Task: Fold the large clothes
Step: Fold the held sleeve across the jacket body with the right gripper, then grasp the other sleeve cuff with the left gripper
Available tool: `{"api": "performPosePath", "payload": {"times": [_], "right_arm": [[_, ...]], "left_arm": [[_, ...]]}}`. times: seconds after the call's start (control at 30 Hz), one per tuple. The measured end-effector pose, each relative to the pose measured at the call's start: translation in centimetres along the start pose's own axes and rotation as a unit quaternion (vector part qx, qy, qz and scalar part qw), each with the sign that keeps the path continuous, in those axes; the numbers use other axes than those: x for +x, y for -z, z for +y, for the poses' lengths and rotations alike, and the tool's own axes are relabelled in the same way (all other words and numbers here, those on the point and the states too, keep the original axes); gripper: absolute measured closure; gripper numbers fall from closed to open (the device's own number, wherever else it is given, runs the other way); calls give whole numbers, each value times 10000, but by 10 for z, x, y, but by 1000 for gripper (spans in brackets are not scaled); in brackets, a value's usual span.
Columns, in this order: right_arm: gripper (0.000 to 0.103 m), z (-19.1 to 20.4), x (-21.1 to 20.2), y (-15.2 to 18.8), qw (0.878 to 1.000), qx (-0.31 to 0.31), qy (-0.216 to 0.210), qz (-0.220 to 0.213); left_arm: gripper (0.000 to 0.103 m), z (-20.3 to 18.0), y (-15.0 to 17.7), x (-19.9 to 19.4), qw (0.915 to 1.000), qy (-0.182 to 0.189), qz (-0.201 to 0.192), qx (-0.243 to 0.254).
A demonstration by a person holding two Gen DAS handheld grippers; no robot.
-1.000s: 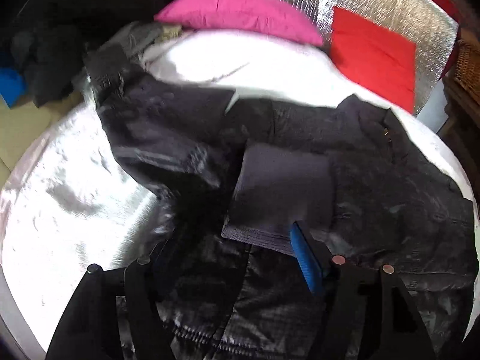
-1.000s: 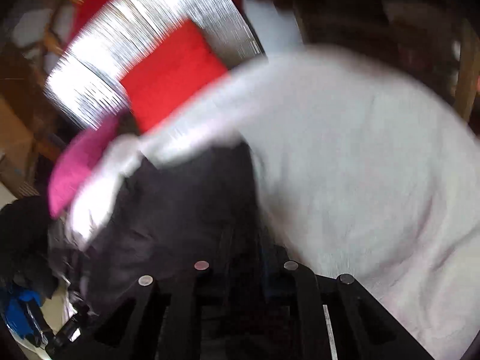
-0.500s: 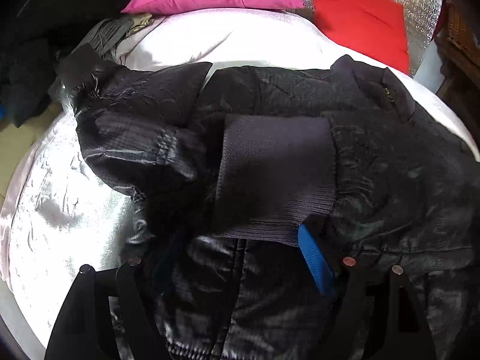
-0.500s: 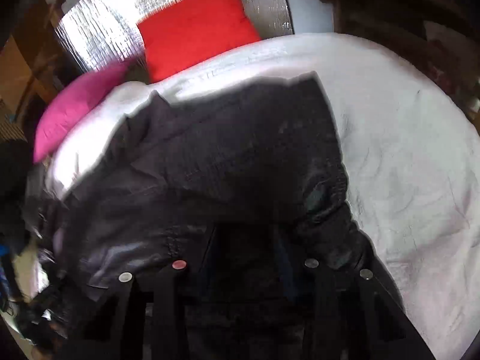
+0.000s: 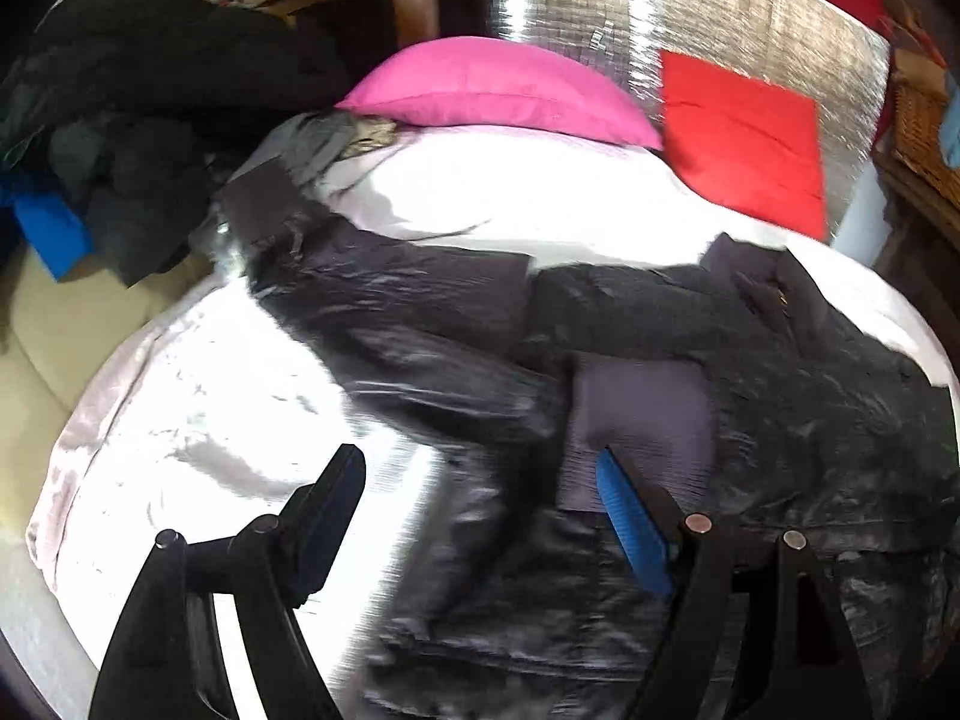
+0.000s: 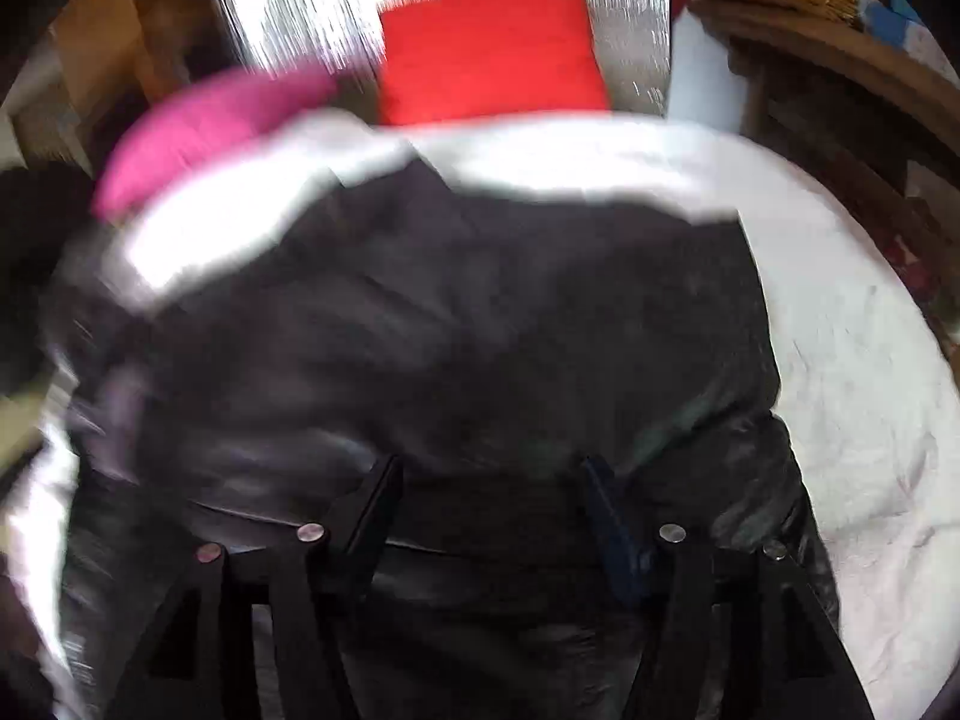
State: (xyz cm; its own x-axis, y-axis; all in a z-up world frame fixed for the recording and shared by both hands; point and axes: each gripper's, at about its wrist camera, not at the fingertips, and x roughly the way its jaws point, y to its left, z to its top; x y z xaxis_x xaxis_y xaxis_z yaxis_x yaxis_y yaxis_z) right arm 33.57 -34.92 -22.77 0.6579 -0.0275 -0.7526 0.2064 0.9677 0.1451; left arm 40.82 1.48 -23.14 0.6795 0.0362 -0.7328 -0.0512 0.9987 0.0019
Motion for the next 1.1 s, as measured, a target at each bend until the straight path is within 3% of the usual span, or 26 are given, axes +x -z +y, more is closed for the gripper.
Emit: {"api": "performPosePath", "payload": {"times": [0.17,0.23,0.33,0.43,0.63,0.83,0.87,0.97,1.1], "right_arm": [[38,11,-77,-2,9889,235,-802,-1229],[38,19,-95,1,9849,329,-1056,-1333],[38,23,-88,6,9844,365,-1317,-1107],[38,32,-60,10,9887,185,-1362,-603],[38,23,-22,18,9916,154,-1267,-192],[38,16,-2,21,9923,135,-1229,1],[38,15,-1,22,9925,128,-1218,17],[38,11,5,26,9925,129,-1209,130],[38,11,12,27,9940,-49,-1081,153]], "left_arm": [[23,61,-9,-8,9981,-282,-267,-469],[23,98,-14,1,9955,-394,-207,-835],[23,147,-22,25,9887,-771,-53,-1288],[23,187,-28,48,9825,-829,36,-1665],[23,234,-45,97,9667,-200,199,-2543],[23,243,-74,140,9591,158,190,-2821],[26,243,-77,145,9587,194,185,-2833],[52,246,-84,171,9549,320,316,-2934],[53,240,-100,192,9582,245,338,-2831]]}}
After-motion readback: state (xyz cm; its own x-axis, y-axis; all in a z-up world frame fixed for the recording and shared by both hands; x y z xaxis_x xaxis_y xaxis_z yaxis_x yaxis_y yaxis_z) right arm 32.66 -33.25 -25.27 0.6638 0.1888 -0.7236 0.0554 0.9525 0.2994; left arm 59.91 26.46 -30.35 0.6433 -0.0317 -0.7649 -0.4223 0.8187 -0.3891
